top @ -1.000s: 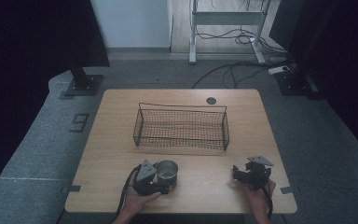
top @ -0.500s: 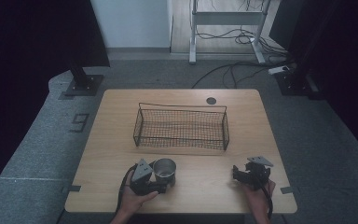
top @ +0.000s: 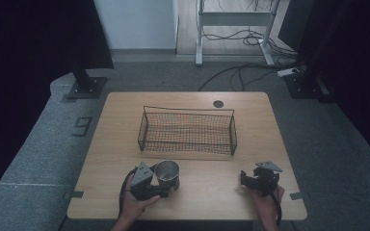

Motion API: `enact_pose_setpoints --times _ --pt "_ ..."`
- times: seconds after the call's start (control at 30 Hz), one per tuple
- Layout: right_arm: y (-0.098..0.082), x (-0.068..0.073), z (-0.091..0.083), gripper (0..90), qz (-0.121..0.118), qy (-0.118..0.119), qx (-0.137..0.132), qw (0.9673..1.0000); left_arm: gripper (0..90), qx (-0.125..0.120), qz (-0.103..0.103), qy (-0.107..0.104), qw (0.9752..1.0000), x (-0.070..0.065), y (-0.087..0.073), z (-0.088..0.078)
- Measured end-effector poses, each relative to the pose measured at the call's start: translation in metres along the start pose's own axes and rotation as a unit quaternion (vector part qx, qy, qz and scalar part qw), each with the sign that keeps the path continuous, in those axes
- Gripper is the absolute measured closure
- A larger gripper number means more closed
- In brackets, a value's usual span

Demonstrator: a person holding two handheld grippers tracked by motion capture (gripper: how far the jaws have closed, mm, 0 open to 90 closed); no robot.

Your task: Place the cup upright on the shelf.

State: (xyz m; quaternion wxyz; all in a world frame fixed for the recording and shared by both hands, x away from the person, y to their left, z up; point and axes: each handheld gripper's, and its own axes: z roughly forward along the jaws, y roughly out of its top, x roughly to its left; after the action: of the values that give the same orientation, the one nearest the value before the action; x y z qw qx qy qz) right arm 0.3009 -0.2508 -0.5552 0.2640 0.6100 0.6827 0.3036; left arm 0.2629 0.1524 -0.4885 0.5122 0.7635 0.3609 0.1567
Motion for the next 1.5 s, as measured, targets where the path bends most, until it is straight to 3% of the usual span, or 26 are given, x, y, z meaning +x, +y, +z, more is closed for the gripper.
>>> enact_pose_setpoints --times 0.53,1.5 --pt "0.000 0.001 0.000 12.9 0.001 -0.002 -0.001 1.0000 19.4 0.000 -0.002 0.004 1.0000 -0.001 0.010 0.003" --pt "0.000 0.001 0.000 12.9 0.001 -0.002 -0.001 1.0000 19.4 -0.002 -0.002 0.000 1.0000 0.012 0.034 0.004"
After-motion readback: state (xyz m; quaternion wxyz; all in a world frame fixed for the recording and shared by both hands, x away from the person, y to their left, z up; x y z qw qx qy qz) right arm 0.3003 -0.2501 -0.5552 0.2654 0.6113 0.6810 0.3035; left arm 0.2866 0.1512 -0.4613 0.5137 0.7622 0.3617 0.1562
